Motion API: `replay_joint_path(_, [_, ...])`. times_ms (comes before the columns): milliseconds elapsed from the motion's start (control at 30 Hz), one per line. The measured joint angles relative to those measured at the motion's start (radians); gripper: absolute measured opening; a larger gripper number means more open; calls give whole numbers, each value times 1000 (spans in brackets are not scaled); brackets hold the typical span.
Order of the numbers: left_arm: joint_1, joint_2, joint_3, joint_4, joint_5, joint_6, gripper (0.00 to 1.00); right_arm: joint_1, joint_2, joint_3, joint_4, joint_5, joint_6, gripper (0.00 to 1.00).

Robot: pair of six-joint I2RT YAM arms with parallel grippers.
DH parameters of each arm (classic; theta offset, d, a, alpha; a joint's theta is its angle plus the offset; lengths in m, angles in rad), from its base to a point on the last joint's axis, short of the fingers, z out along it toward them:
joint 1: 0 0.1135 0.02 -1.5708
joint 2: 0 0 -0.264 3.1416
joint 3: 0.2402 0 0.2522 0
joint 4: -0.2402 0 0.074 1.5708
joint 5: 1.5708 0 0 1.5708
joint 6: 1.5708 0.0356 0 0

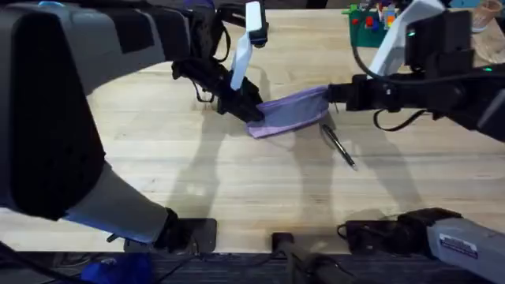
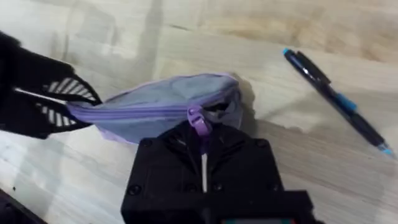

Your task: Unzip the bag, pick up the pens from the table one at a time and place them inside, then zip the bag closed.

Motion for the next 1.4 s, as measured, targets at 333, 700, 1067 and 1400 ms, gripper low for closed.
replay_joint_path(333, [-1,0,0,-3,22,0,43,0,-149,-3,-10,2,0,31])
replay_joint_path(700, [-1,0,0,-3,21,0,43,0,-157,-3,-20,-1,0,31])
replay_joint_path(1067, [-5,0,0,-3,12,0,43,2,-160,-4,-29,-1,0,32])
replay_joint_path(1400, [-5,0,0,-4,11,0,43,35,-160,-4,-28,0,9,32])
